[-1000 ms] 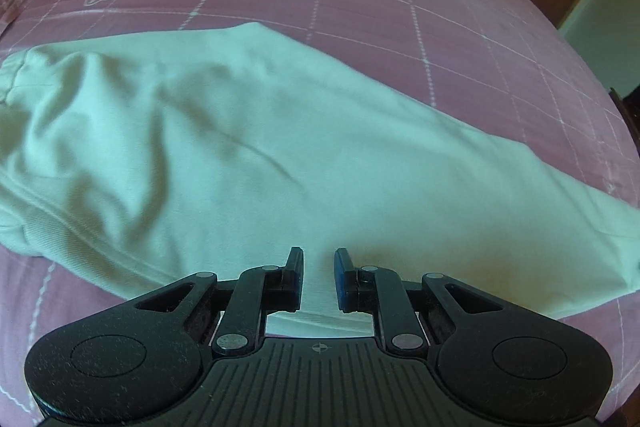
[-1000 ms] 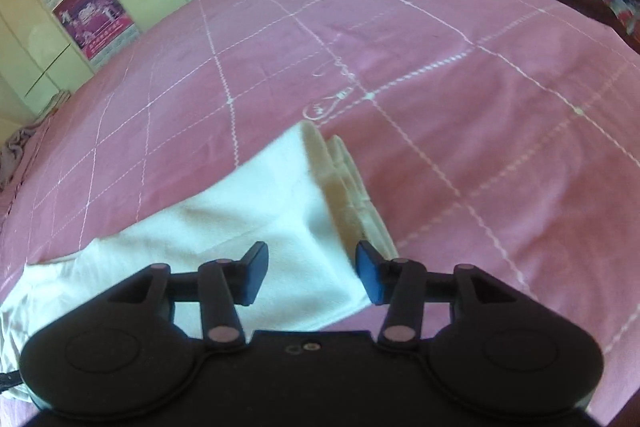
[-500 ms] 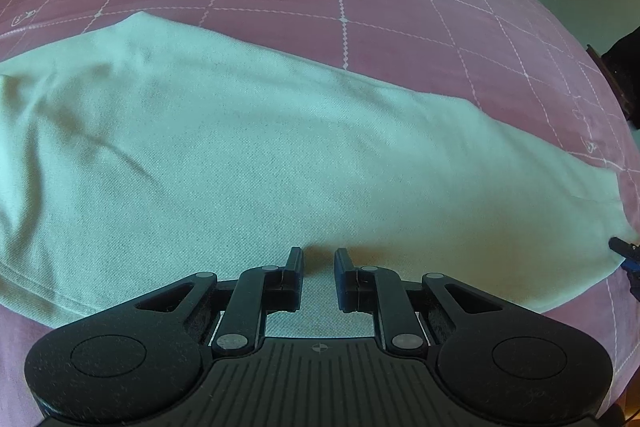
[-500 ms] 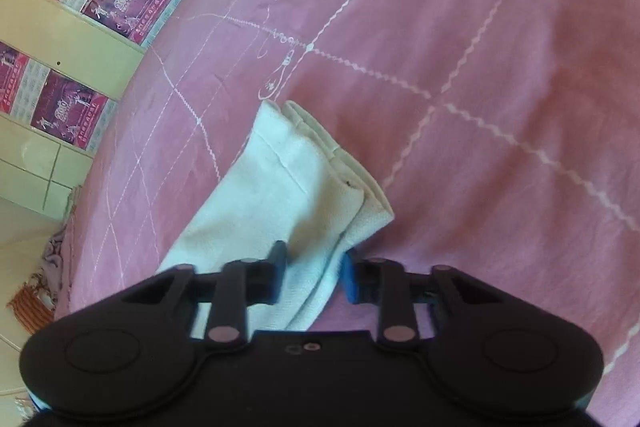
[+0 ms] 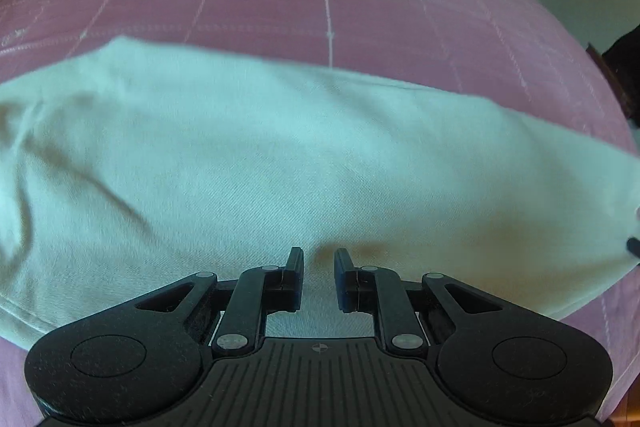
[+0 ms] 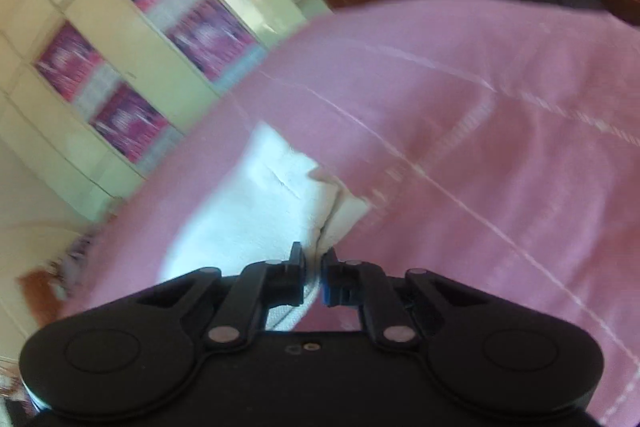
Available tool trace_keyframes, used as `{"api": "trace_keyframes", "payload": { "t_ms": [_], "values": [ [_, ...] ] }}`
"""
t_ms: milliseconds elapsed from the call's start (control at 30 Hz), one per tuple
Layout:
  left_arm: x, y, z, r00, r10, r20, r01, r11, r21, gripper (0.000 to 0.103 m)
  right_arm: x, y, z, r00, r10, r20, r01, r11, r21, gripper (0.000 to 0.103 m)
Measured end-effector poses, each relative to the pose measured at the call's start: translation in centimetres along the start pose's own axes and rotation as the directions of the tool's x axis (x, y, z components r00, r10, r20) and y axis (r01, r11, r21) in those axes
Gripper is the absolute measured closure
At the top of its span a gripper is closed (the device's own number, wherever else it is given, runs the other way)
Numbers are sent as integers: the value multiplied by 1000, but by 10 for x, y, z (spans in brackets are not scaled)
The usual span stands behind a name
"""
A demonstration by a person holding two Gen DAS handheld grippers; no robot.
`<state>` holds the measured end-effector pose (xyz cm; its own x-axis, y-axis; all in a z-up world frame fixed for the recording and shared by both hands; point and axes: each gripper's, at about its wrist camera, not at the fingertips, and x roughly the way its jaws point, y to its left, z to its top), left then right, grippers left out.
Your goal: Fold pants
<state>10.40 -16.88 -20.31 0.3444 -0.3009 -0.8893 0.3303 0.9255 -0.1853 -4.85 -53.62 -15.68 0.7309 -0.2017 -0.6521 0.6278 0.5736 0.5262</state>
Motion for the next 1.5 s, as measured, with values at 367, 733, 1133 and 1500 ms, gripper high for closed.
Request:
{"api": "trace_keyframes", "payload": {
  "t_ms": [367, 733, 1133, 1500],
  "values": [
    [-2, -39, -8, 999, -49, 24, 47, 997, 63, 88, 24, -15, -20, 993, -68, -101, 67, 998, -19, 78],
    [12, -81, -21, 1000, -19, 24, 16, 991, 129, 88, 25, -22, -28, 991, -77, -106, 77, 997, -2, 92],
    [13, -82, -28, 998, -7, 64, -3, 987, 161, 88, 20, 21, -23, 998, -46, -50, 42, 995, -88, 94],
    [-8, -37, -17, 996, -77, 52, 75, 997, 37, 88, 14, 146, -45, 975, 200, -97, -220, 936, -274, 94]
  ]
}}
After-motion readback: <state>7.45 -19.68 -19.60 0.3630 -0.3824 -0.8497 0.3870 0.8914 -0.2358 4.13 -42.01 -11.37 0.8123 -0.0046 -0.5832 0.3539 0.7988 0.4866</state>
